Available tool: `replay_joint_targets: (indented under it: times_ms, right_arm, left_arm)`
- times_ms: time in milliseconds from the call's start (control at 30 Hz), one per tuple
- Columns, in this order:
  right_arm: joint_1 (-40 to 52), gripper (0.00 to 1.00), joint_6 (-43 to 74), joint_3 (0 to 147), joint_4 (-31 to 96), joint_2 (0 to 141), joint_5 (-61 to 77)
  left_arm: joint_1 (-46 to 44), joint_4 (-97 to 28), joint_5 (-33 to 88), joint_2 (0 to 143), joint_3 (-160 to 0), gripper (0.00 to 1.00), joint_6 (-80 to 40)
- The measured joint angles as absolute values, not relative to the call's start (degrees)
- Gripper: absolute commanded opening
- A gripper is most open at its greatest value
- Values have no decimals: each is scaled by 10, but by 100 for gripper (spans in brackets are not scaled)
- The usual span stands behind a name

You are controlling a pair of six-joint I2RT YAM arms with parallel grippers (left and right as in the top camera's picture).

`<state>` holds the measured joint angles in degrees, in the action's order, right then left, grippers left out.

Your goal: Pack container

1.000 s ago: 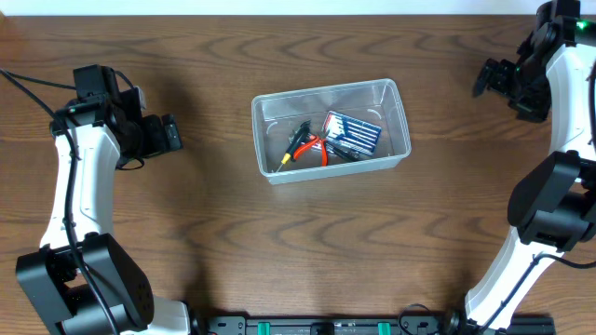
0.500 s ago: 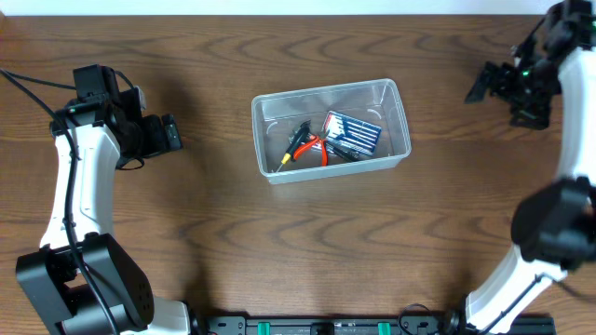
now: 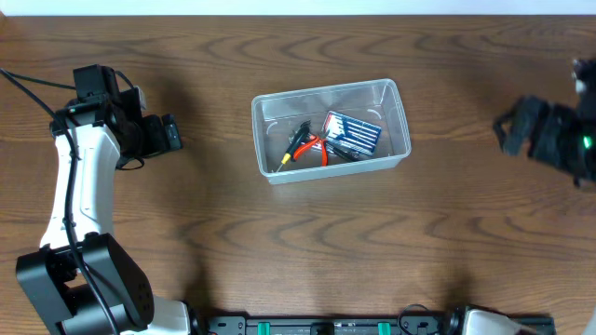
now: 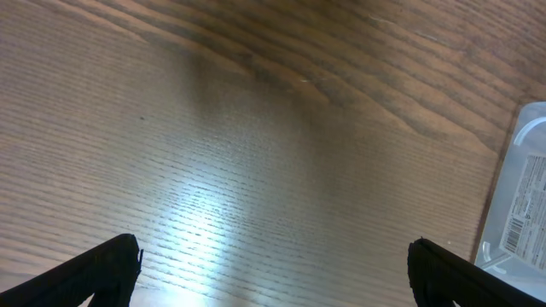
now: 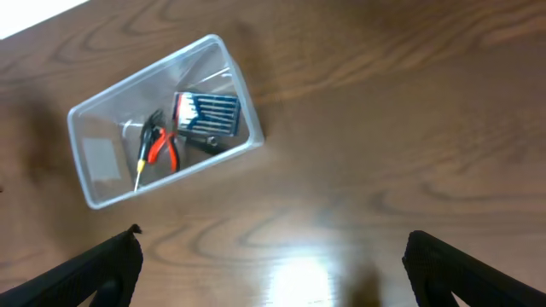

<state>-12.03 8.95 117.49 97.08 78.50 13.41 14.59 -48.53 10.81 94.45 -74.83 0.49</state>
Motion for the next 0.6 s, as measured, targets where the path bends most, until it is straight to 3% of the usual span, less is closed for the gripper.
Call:
replay_joint_targets:
  times_ms: [600]
  right_arm:
    - [-115,99,99,1079,972,511,210]
  left_arm:
    - [146,-485,108,945,-748,98,5]
